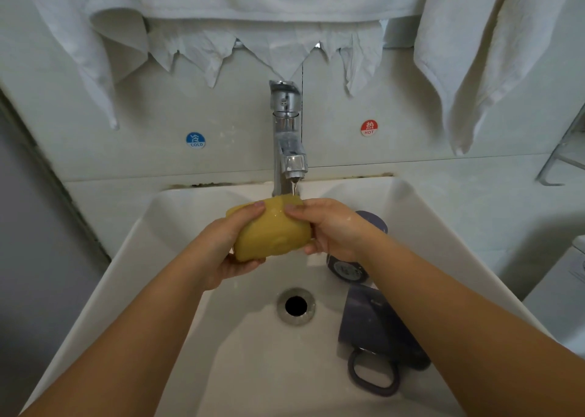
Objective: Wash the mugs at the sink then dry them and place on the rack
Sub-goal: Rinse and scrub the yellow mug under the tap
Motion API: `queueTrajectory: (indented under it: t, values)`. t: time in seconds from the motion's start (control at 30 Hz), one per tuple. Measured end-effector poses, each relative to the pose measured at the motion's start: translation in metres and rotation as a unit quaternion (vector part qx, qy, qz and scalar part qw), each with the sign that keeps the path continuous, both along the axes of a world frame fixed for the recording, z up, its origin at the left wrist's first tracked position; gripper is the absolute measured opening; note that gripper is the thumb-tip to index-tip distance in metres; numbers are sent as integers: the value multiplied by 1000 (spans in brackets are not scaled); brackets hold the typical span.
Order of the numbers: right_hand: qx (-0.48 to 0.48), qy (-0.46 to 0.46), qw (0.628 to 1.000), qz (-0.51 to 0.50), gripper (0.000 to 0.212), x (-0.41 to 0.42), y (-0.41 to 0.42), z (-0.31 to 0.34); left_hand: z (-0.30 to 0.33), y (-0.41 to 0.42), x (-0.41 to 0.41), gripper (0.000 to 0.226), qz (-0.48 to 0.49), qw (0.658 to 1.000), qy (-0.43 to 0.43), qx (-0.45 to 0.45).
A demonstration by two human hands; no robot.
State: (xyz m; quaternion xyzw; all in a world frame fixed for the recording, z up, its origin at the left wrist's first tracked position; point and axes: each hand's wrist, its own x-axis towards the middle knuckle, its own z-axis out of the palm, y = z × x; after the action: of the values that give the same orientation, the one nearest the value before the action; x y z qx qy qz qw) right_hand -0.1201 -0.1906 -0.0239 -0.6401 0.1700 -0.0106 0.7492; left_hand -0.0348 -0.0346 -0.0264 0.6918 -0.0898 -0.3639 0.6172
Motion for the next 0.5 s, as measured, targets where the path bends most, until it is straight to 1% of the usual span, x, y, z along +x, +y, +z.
queueTrajectory:
  t: [0.07,0.1,0.17,0.23,0.3,0.33,0.4,0.47,0.5]
  values:
    - [-66,32,995,-63,32,3,0,-2,-3,-3,-2,52,9,999,-35,17]
    - [-70,37,994,-80,34,4,-1,-4,-6,-4,-2,58,16,998,-58,23]
    - [-21,13,998,-56,33,4,-2,-3,-8,-5,0,64,31,996,-80,23]
    - [22,-17,1000,15,25,0,-3,0,-6,-3,2,62,40,998,-48,9]
    - [8,-26,998,48,16,-2,-2,1,-5,-2,4,52,36,999,-11,11]
    - [-14,-21,999,33,15,-1,-1,1,-4,-2,4,49,34,999,3,15]
    - [-43,-10,999,-31,26,4,3,-1,-5,-3,2,46,25,999,11,20]
    - [-24,-7,997,-67,34,8,3,-2,-6,-4,1,46,18,1000,2,22]
    - [-11,-12,998,-56,33,9,3,-3,-6,-4,2,46,24,999,4,21]
